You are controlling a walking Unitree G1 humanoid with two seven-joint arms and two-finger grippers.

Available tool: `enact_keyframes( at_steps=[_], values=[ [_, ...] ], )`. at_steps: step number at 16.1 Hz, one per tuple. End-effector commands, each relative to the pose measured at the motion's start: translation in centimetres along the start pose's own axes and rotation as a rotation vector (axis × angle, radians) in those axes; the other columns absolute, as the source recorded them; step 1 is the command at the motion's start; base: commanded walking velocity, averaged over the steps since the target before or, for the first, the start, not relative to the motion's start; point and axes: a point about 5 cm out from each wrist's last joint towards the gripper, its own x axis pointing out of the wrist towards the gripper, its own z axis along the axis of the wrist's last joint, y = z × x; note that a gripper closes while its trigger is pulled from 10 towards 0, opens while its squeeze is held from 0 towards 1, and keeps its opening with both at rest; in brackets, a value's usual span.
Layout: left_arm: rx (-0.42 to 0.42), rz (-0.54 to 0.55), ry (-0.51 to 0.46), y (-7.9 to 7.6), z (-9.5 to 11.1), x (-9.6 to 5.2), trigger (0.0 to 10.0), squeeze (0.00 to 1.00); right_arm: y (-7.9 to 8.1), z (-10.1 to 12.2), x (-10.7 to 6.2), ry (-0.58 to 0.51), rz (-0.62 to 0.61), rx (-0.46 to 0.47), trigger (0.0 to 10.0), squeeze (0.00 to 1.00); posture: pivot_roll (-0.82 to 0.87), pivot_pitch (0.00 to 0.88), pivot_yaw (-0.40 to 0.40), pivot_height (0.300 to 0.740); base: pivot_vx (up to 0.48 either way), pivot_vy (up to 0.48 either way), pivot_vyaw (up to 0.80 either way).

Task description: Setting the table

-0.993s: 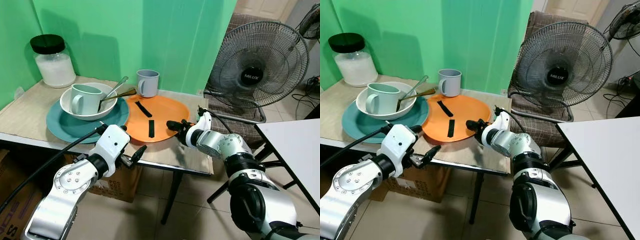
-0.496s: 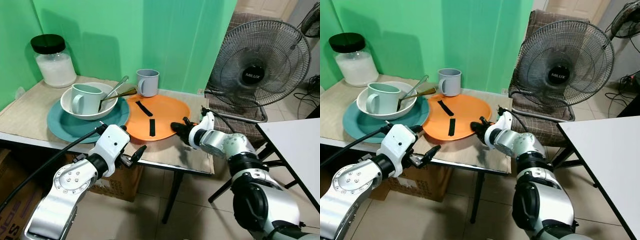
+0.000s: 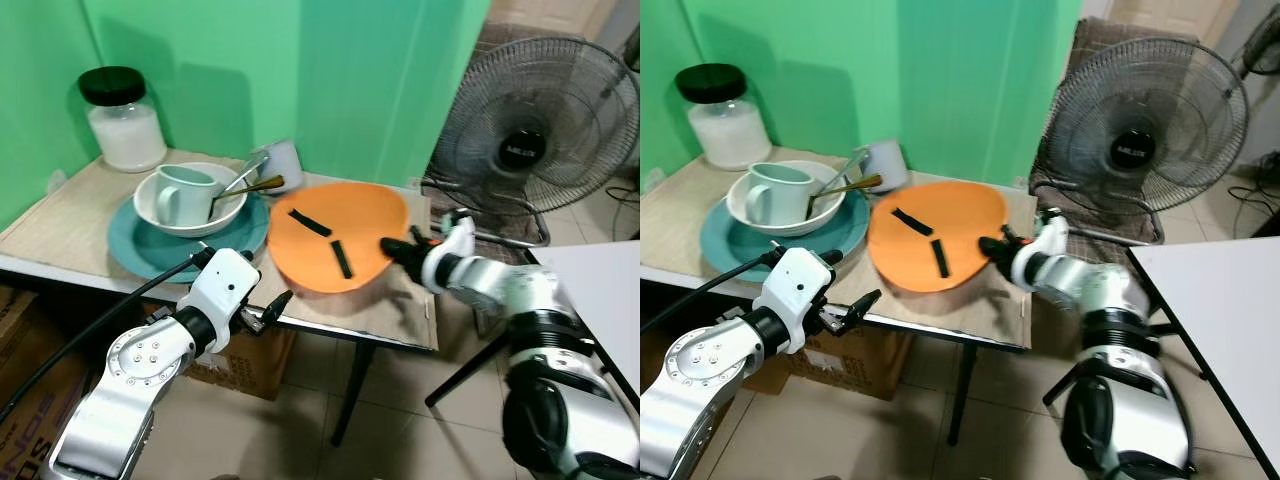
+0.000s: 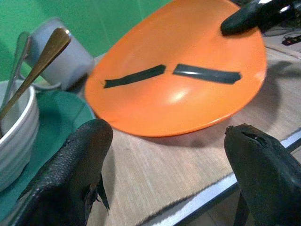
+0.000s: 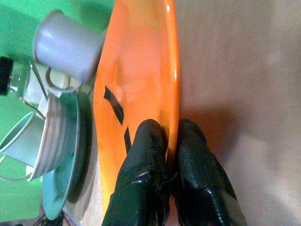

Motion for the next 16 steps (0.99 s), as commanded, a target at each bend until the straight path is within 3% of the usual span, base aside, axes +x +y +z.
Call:
enact_keyframes(
  at_steps=[1,4,8,12,15,16],
  values=[
    [0.013,-0.023,-0.004,-0.1,0.2,0.3,10.0,0.0,0.0,0.9,-0.9,-0.034,0.012,0.003,0.0,0.0,-0.01,0.0,-0.053,0.74,0.0,0.0,0.0],
    [0.016,-0.037,-0.01,-0.3,0.4,0.6,10.0,0.0,-0.7,1.6,-2.5,-0.081,0.004,0.012,0.0,0.0,-0.02,0.0,-0.046,0.74,0.0,0.0,0.0],
    [0.013,-0.032,-0.01,-0.4,0.3,0.4,10.0,0.0,0.2,2.6,-4.4,-0.224,0.082,0.01,0.0,0.0,-0.02,0.0,-0.046,0.74,0.0,0.0,0.0],
    [0.004,0.046,-0.006,0.2,0.0,-0.1,10.0,0.0,1.1,3.1,-6.0,-0.41,0.159,-0.048,0.0,0.0,-0.01,0.0,-0.058,0.74,0.0,0.0,0.0],
    [-0.014,0.126,-0.03,0.8,0.2,-0.3,10.0,0.0,1.8,3.5,-7.1,-0.556,0.122,-0.158,0.0,0.0,-0.01,0.0,-0.065,0.74,0.0,0.0,0.0],
    [-0.014,0.126,-0.03,0.8,0.2,-0.3,10.0,0.0,1.8,3.5,-7.1,-0.556,0.122,-0.158,0.0,0.0,-0.01,0.0,-0.065,0.74,0.0,0.0,0.0]
  ],
)
